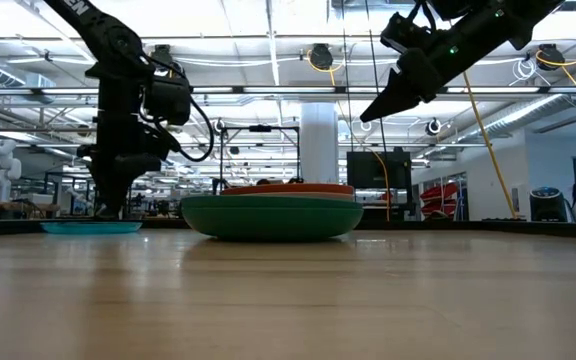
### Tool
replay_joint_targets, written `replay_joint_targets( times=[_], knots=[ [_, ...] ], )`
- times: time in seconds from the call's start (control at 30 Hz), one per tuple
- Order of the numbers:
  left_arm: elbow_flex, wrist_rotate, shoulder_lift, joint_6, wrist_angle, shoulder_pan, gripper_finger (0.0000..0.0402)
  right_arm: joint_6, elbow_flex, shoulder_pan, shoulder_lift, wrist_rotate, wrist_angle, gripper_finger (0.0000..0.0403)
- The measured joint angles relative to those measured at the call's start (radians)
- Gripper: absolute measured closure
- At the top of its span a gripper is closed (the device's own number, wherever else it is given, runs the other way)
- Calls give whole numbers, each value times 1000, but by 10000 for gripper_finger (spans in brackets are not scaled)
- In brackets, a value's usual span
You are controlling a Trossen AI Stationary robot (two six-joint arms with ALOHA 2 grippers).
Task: Stack plastic plates
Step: Stack the blue plate on top of the orange plate
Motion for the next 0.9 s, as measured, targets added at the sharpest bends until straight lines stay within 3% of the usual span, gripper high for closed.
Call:
replay_joint_targets(
  times=[0.23, 0.9],
  knots=[
    [-35, -10, 0, -1, 103, 0, 246, 0, 0, 0, 0, 0, 0, 365],
    [-160, -76, 0, -36, 186, -18, 243, 0, 0, 0, 0, 0, 0, 365]
  ],
)
